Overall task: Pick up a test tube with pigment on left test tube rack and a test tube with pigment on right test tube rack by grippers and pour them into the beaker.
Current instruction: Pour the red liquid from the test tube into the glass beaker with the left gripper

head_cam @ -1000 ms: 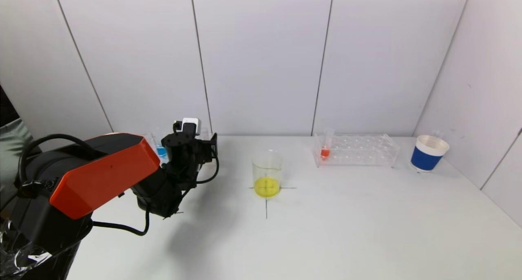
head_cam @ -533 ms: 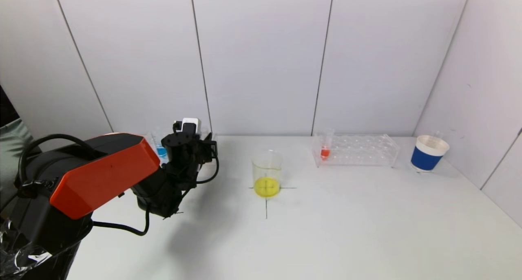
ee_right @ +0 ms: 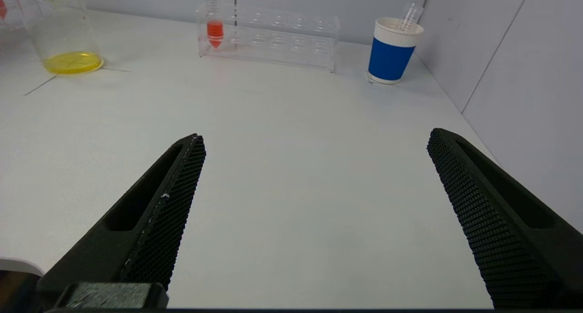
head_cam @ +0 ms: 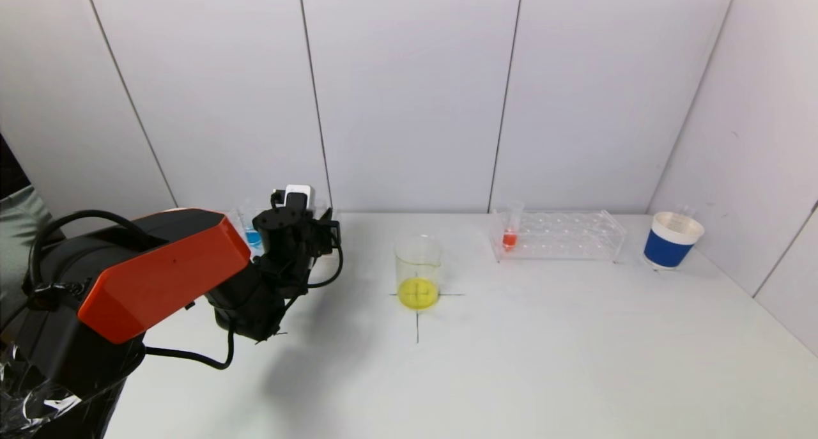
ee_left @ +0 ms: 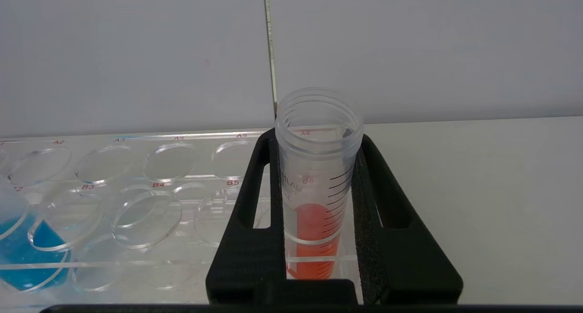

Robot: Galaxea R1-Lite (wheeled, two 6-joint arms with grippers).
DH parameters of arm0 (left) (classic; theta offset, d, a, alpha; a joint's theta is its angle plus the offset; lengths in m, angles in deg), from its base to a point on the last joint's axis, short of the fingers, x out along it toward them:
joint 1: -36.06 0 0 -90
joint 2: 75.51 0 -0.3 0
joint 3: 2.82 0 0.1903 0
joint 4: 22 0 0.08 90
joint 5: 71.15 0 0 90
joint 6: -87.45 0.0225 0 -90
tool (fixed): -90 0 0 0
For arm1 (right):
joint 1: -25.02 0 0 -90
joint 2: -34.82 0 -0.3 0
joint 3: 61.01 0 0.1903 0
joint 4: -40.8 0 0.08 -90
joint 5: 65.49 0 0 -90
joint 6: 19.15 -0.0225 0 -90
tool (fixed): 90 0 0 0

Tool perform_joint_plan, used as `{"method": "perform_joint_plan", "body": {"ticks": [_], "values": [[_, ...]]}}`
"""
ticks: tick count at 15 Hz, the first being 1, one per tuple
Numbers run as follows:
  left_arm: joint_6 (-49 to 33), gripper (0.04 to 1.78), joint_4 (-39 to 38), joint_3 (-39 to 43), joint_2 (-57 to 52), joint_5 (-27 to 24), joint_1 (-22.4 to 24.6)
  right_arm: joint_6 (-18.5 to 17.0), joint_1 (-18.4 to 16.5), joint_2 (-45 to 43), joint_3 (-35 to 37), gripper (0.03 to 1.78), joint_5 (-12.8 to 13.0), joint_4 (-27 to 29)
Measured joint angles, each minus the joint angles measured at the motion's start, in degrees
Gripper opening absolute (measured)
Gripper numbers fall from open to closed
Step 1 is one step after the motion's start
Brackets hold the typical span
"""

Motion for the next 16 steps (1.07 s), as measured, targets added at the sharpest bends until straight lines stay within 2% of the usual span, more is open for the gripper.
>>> {"method": "perform_joint_plan", "body": {"ticks": [12,16], "values": [[0.9,0.44,1.1,0.1,-4.0,0.0,0.0,0.0,0.0,0.0,0.0,1.77,0.0,0.0],[1.0,0.44,3.8,-0.4,-6.8,0.0,-0.1,0.0,0.0,0.0,0.0,1.77,0.0,0.0]]}}
